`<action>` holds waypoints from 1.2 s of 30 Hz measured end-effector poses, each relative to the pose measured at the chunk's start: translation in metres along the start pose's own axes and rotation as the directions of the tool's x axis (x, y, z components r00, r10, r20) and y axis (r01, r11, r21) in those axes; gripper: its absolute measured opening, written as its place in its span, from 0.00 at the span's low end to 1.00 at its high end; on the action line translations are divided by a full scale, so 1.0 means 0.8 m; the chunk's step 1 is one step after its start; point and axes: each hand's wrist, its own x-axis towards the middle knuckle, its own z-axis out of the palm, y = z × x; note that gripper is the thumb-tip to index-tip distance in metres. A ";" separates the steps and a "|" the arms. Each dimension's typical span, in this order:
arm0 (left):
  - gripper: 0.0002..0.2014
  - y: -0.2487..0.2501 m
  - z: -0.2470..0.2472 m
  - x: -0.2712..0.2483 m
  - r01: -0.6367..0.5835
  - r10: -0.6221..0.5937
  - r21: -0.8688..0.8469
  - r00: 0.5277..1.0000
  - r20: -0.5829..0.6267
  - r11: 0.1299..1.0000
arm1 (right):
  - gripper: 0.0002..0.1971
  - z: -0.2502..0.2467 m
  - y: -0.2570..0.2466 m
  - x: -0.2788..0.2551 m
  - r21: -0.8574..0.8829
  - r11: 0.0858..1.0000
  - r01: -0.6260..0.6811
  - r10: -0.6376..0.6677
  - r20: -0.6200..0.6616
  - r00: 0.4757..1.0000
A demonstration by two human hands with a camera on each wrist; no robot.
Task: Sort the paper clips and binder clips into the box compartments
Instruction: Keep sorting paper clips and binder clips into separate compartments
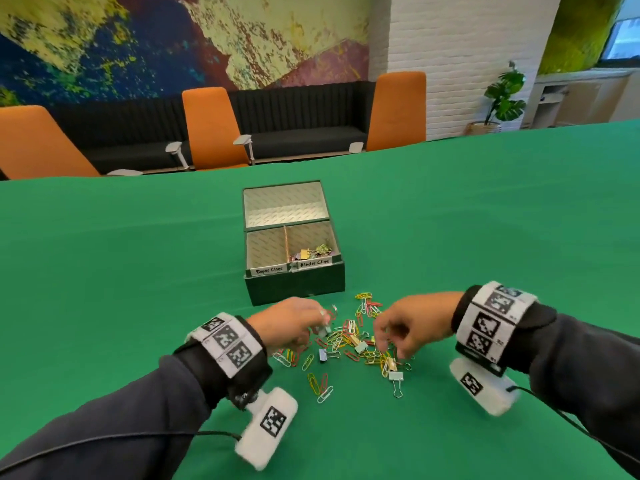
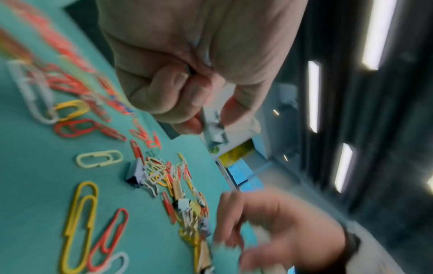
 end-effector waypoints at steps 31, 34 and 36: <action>0.17 0.079 -0.106 0.057 0.117 -0.199 -0.253 0.923 -0.329 0.960 | 0.13 -0.067 -0.047 0.050 0.339 0.936 0.096 0.119 -0.562 0.819; 0.13 0.069 -0.109 0.048 0.105 -0.227 -0.393 0.933 -0.279 0.913 | 0.06 -0.096 -0.058 0.079 0.495 0.853 0.164 0.233 -0.644 0.729; 0.11 0.067 -0.113 0.045 0.058 -0.222 -0.520 0.940 -0.260 0.852 | 0.18 -0.108 -0.062 0.093 0.637 0.712 0.296 0.315 -0.666 0.676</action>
